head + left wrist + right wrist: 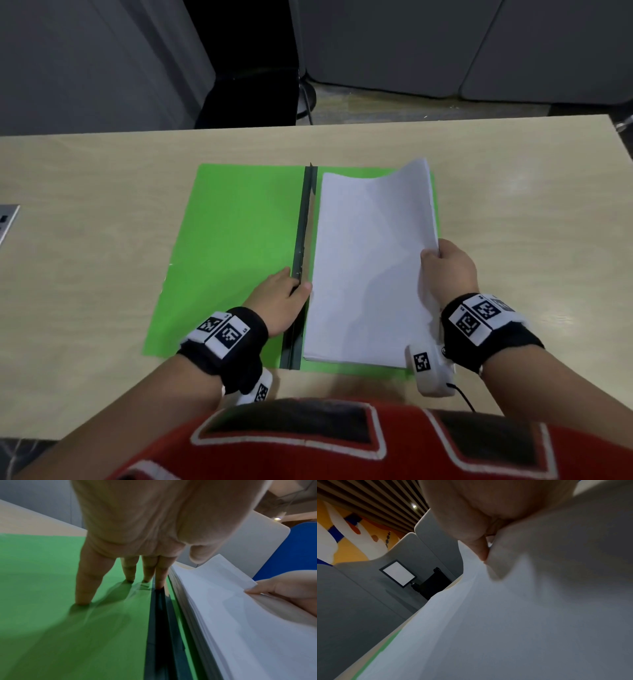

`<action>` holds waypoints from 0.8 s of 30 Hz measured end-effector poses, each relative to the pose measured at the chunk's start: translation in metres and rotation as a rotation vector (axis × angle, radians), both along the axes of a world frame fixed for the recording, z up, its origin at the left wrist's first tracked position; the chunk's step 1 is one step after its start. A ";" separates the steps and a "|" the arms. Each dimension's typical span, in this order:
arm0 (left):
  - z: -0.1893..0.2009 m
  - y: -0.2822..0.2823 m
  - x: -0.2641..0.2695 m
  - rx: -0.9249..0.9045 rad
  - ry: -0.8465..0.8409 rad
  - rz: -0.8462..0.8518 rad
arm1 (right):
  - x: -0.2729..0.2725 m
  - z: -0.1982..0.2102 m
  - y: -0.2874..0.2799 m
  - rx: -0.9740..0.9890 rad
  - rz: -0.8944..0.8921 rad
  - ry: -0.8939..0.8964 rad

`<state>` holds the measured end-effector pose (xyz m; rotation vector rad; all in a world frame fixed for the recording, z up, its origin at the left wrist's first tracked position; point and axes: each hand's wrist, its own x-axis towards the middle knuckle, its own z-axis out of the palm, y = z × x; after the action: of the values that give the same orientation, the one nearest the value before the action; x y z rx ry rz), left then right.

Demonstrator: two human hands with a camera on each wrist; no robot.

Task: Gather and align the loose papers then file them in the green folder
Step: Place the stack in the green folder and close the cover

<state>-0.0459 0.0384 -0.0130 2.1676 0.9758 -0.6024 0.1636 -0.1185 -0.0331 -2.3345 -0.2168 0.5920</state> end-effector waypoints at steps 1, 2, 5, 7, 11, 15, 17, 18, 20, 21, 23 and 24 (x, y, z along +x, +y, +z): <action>0.002 0.001 0.001 0.006 -0.002 -0.008 | 0.000 -0.001 0.002 -0.006 0.009 -0.009; 0.002 0.002 0.001 0.011 -0.004 -0.014 | 0.000 -0.003 0.004 -0.015 0.017 -0.016; 0.004 0.015 -0.001 0.015 -0.048 0.041 | 0.001 -0.005 0.007 -0.050 0.028 -0.029; 0.004 0.028 -0.004 0.008 -0.084 0.141 | 0.001 -0.006 0.007 -0.071 0.033 -0.030; 0.000 0.067 -0.014 0.163 -0.030 0.345 | 0.003 -0.008 0.007 -0.110 0.031 -0.036; -0.015 0.113 -0.035 0.297 0.161 0.657 | 0.003 -0.010 0.008 -0.148 0.040 -0.035; -0.021 0.127 -0.041 0.297 0.199 0.800 | 0.003 -0.011 0.008 -0.148 0.034 -0.029; -0.021 0.130 -0.041 0.301 0.204 0.839 | 0.003 -0.011 0.008 -0.143 0.026 -0.029; -0.021 0.134 -0.040 0.309 0.207 0.876 | 0.001 -0.012 0.007 -0.130 0.010 -0.032; -0.019 0.135 -0.039 0.306 0.206 0.889 | 0.000 -0.012 0.007 -0.123 0.006 -0.035; -0.019 0.143 -0.040 0.300 0.210 0.918 | -0.002 -0.012 0.005 -0.106 0.002 -0.034; -0.019 0.148 -0.042 0.285 0.213 0.935 | -0.003 -0.011 0.005 -0.097 0.000 -0.029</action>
<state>-0.0879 0.1863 -0.0320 1.5937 2.0919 -0.2324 0.1605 -0.1139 -0.0441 -2.4381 -0.2057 0.5801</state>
